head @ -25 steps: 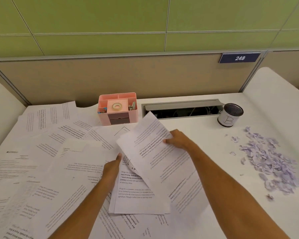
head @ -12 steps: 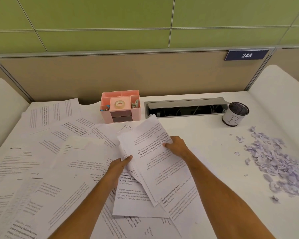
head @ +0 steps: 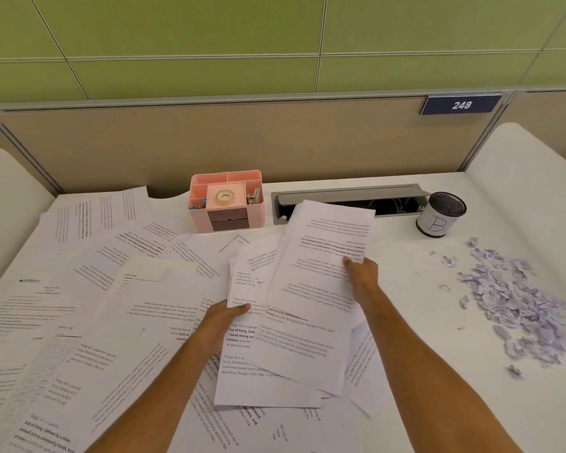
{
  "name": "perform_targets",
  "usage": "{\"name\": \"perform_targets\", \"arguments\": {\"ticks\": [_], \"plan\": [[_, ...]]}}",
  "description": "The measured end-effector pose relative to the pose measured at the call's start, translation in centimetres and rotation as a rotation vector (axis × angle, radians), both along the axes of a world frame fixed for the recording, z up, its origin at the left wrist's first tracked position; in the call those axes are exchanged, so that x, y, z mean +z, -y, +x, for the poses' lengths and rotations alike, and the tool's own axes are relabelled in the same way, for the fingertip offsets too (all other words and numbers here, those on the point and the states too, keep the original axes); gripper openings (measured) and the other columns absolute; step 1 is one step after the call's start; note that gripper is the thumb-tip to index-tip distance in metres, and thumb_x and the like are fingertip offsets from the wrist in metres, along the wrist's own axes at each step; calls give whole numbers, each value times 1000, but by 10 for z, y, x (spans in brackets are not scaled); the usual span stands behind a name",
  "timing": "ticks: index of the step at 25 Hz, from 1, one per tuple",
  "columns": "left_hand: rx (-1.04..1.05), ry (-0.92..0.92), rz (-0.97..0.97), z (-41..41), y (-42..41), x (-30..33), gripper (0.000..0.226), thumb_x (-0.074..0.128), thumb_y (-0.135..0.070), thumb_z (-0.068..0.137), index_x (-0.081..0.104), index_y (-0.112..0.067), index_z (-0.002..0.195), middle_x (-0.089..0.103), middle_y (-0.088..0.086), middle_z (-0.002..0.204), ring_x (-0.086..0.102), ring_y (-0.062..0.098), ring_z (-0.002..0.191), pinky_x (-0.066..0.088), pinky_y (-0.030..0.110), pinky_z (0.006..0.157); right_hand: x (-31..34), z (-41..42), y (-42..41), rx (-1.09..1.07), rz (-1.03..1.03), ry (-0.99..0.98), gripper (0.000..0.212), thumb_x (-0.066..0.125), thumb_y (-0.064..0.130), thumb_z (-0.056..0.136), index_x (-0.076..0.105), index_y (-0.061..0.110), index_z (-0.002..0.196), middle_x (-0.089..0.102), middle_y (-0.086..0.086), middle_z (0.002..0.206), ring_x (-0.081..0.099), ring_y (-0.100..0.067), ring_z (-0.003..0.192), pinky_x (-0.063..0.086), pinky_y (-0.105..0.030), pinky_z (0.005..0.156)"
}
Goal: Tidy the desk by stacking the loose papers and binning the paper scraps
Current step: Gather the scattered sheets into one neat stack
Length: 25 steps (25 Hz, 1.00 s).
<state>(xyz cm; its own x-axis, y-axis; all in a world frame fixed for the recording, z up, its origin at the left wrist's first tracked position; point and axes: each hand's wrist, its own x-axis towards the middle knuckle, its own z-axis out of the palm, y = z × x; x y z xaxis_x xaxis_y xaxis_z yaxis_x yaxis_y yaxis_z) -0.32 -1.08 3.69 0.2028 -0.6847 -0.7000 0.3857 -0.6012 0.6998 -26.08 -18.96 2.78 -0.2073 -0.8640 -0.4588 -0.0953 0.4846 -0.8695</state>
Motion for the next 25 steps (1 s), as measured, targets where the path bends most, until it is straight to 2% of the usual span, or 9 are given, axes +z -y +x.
{"name": "perform_targets", "arguments": {"ticks": [4,6,8,11,14,18,20,22,25], "plan": [[-31,54,-5,0,0,-4,39,78,-3,76,67,-5,114,72,17,108,66,38,104,52,57,90,-1,1,-9,-141,62,112,38,65,12,89,59,5,126,64,-10,121,60,-32,109,48,-39,97],[-57,119,-2,0,1,-5,40,78,3,74,68,-6,111,73,13,104,68,32,99,56,48,87,2,7,-18,-109,85,167,35,64,8,90,58,2,124,63,-11,117,60,-30,103,49,-37,92],[-75,191,5,-1,1,-5,38,75,8,74,68,-9,108,73,9,101,68,27,95,56,38,81,4,12,-27,-46,113,196,32,63,6,91,58,2,122,64,-10,115,62,-32,103,51,-41,92],[-46,193,8,-2,0,-7,36,70,12,78,67,-10,106,72,13,105,67,30,94,57,41,74,2,16,-35,86,129,142,33,59,4,92,57,4,125,63,-8,115,61,-34,110,50,-46,95],[21,208,24,-6,-1,-7,23,66,2,86,66,-13,104,71,11,99,66,29,89,57,40,60,2,14,-35,241,78,-32,34,54,9,92,58,8,126,64,-8,124,62,-31,109,51,-47,97],[93,234,40,-9,1,-11,15,63,-11,92,65,-13,108,70,11,100,65,30,90,58,47,66,10,13,-26,305,99,-147,25,50,19,94,56,10,117,65,-10,116,63,-29,100,55,-45,90],[78,228,65,-9,1,-10,13,61,-21,95,66,-14,105,70,12,101,65,31,91,58,48,66,17,13,-24,350,163,-149,28,50,20,95,54,6,120,65,-11,112,64,-27,93,57,-39,77],[46,153,81,-6,2,-7,19,62,-29,94,67,-12,102,72,14,101,67,31,91,58,43,69,26,12,-28,444,192,-170,30,49,19,98,53,5,123,65,-10,108,63,-21,83,52,-29,62],[-54,-23,74,3,5,-2,28,64,-30,92,67,-8,109,73,19,104,69,37,97,57,47,79,34,12,-35,630,141,-210,32,46,17,100,53,4,128,64,-11,117,60,-18,89,44,-21,60]]}}
